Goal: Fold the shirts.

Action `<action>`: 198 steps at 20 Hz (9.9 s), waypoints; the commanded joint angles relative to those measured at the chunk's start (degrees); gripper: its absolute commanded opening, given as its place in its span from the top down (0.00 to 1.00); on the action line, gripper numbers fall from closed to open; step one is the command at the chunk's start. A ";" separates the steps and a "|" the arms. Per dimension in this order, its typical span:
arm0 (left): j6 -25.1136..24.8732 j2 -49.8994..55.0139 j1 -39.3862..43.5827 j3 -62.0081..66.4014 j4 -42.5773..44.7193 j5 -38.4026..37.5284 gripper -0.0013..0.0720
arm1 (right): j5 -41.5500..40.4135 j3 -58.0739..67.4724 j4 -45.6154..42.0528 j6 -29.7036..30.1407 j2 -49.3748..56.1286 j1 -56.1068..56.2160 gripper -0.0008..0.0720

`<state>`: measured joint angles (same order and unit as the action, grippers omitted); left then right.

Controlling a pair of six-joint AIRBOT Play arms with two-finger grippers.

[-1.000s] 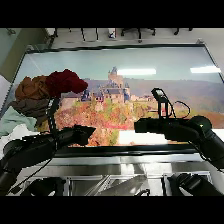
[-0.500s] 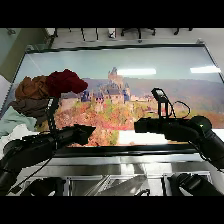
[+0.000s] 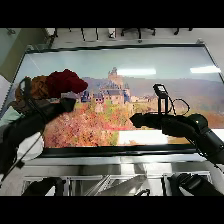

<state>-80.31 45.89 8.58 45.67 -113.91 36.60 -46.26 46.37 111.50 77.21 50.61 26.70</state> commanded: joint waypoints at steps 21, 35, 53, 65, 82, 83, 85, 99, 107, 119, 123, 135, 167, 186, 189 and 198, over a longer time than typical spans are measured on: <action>-3.23 74.99 -15.28 58.38 1.77 2.10 0.96 | 4.48 0.00 0.85 -0.94 7.02 -10.29 0.08; -5.38 48.30 12.07 57.35 1.22 34.16 0.96 | -8.63 1.27 2.32 3.87 1.38 -14.91 0.40; -1.73 39.32 25.79 45.64 2.58 38.69 0.03 | -24.44 1.97 5.79 7.67 -4.90 -29.07 0.37; -11.85 43.45 -4.44 26.23 -15.85 13.92 0.03 | 0.57 10.56 15.50 15.67 24.26 -13.46 0.07; -11.80 75.23 -0.04 65.79 -16.22 25.31 0.96 | -7.87 43.93 18.67 18.64 59.04 -5.35 0.96; -11.80 75.06 -0.04 67.60 -16.22 26.62 0.96 | -8.09 44.78 18.67 18.75 58.88 -5.35 0.96; -11.80 72.85 -0.04 70.75 -16.17 28.59 0.96 | -10.64 47.30 18.69 20.15 56.89 -5.55 0.96; -14.05 9.46 0.31 72.08 -8.72 26.47 0.96 | -19.02 59.52 13.20 26.51 -0.46 -9.92 0.96; -7.02 5.77 4.48 59.87 3.21 29.62 0.96 | -27.96 57.37 4.24 26.05 0.98 -9.92 0.96; -8.79 56.19 4.00 39.63 2.08 16.52 0.96 | -6.93 39.26 13.31 23.91 44.06 -17.42 0.96; -8.76 66.73 3.17 54.42 -2.93 18.21 0.87 | -7.67 42.34 18.08 24.28 48.41 -23.37 0.87; -20.39 56.85 -18.84 51.04 -3.08 57.13 0.41 | -34.01 18.73 13.64 31.30 31.34 -44.11 0.35; -31.47 64.02 -18.97 36.57 -2.89 56.57 0.96 | -22.88 1.44 15.58 35.58 36.89 -37.13 0.35; -17.81 16.04 -22.43 69.16 -23.32 37.07 0.96 | -21.40 53.09 35.69 38.71 2.25 -45.88 0.96; -14.03 -1.75 -22.43 70.29 -13.90 21.53 0.96 | -14.69 69.88 29.77 40.50 -3.78 -48.83 0.96; -9.22 -4.22 -22.43 68.57 -2.27 41.68 0.96 | -19.37 64.57 29.59 40.50 -4.24 -49.40 0.96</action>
<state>-90.43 38.48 -13.78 115.33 -116.75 69.04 -63.09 114.61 138.91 117.58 45.39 -22.52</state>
